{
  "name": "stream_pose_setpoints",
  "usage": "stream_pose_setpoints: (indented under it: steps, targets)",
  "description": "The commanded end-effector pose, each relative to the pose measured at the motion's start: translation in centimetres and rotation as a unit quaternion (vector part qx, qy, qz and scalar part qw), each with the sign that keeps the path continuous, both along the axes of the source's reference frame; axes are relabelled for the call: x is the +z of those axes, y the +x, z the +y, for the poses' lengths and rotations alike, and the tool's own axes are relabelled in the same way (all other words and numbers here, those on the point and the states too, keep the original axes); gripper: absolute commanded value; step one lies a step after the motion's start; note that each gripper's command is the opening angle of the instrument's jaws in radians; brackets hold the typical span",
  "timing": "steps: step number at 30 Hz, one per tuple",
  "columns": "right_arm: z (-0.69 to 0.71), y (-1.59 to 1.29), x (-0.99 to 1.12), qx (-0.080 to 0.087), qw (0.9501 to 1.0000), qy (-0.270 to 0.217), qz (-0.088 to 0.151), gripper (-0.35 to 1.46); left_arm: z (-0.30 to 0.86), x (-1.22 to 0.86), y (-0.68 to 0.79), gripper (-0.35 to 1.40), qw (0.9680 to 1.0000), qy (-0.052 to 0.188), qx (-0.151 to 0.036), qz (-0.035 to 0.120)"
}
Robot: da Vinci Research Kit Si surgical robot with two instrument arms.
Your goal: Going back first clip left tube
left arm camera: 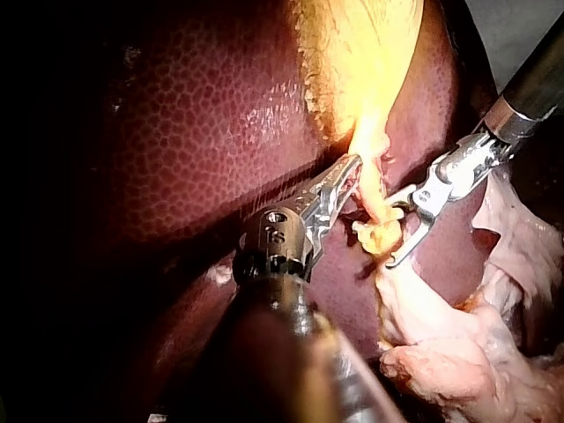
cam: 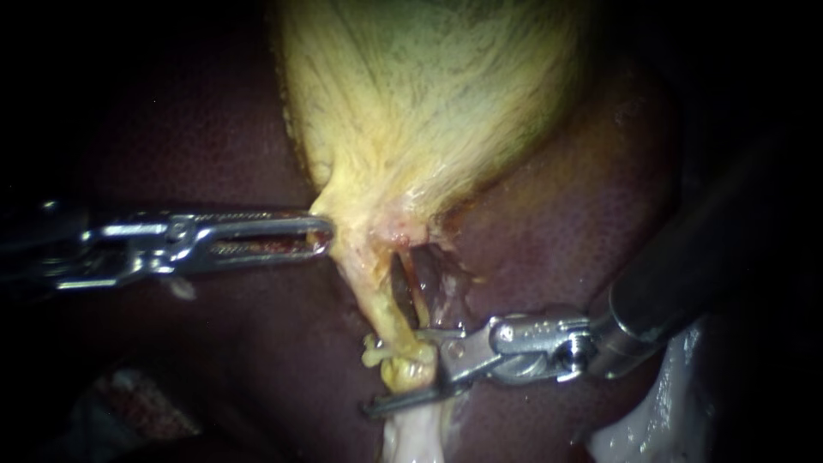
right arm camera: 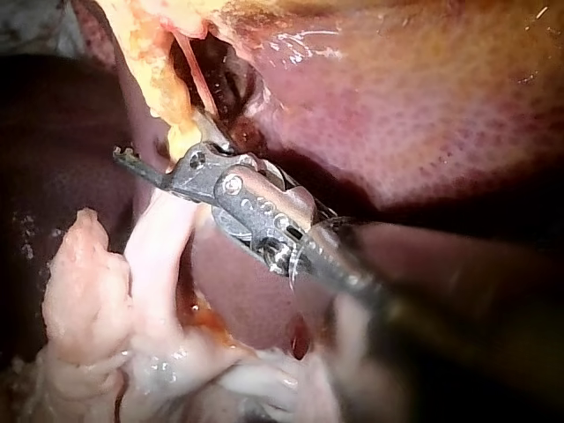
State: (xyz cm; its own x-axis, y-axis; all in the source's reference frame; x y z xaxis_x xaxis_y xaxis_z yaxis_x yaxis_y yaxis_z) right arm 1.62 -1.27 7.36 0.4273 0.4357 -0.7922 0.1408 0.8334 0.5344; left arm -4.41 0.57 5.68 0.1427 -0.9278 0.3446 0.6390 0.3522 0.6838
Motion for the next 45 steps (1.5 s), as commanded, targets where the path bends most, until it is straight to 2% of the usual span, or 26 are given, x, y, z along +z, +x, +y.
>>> stream_pose_setpoints:
  steps: [1,10,21,23,27,36,42,45]
  targets:
    - [0.0,-0.01,-0.01,-0.002,1.0,-0.006,0.003,0.6,0.0,0.0,0.01,-0.23,1.0,0.0,0.0,0.0]
    - [0.01,-0.07,-0.02,-0.013,0.9993,-0.032,0.013,0.6,0.0,-0.01,0.01,-0.23,1.0,0.0,0.0,0.0]
    - [0.04,-0.2,-0.07,-0.013,0.9991,-0.038,0.015,0.6,0.0,-0.01,0.01,-0.23,1.0,0.0,0.0,0.0]
    - [0.09,-0.3,-0.12,-0.009,0.999,-0.04,0.014,0.6,0.0,-0.01,0.02,-0.23,1.0,0.0,0.0,0.0]
    - [0.25,-0.57,-0.28,0.019,0.9979,-0.062,0.002,0.6,0.0,0.0,0.02,-0.23,1.0,0.0,0.001,0.0]
    - [0.5,-1.13,-0.62,0.036,0.9944,-0.099,-0.007,0.6,0.0,0.03,0.03,-0.23,1.0,0.0,0.001,0.0]
    - [0.61,-1.34,-0.93,0.045,0.9924,-0.113,-0.015,0.6,0.01,0.08,0.03,-0.23,1.0,-0.001,0.001,0.0]
    - [0.67,-1.4,-1.11,0.044,0.9914,-0.123,-0.016,0.6,0.01,0.12,0.02,-0.23,1.0,-0.001,0.001,0.0]
